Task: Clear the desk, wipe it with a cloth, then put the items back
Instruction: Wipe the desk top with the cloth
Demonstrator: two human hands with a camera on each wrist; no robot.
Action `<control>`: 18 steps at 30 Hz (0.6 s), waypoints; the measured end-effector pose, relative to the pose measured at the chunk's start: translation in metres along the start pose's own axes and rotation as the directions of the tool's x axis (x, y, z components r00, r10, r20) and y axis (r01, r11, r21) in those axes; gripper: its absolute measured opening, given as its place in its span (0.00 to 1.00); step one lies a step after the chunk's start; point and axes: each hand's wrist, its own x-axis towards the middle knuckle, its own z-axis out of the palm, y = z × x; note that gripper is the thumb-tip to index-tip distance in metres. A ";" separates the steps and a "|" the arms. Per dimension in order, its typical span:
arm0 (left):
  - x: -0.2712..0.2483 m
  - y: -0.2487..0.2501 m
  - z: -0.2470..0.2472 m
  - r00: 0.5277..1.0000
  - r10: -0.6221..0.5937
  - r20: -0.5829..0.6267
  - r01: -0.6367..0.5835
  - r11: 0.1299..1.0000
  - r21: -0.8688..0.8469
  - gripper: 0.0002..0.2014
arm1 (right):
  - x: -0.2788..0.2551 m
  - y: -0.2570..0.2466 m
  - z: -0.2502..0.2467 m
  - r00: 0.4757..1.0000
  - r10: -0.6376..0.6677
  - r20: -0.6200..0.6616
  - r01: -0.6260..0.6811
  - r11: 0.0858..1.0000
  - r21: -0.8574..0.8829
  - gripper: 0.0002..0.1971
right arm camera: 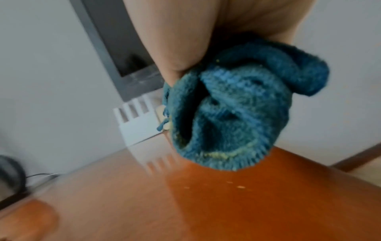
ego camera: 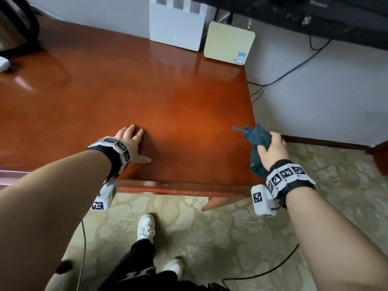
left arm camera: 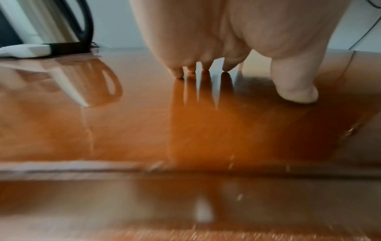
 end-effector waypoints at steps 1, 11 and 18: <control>-0.007 -0.009 0.006 0.999 -0.035 0.008 0.035 0.999 0.000 0.52 | -0.006 -0.012 -0.001 0.998 -0.060 0.011 0.060 0.998 0.009 0.24; -0.059 -0.079 0.048 0.993 -0.098 -0.064 0.091 0.990 -0.104 0.44 | -0.087 -0.171 0.099 0.757 -0.565 0.329 0.605 0.795 -0.027 0.26; -0.060 -0.064 0.040 0.972 -0.121 -0.204 0.108 0.991 -0.074 0.42 | -0.125 -0.190 0.169 0.696 -0.610 0.380 0.702 0.688 -0.181 0.28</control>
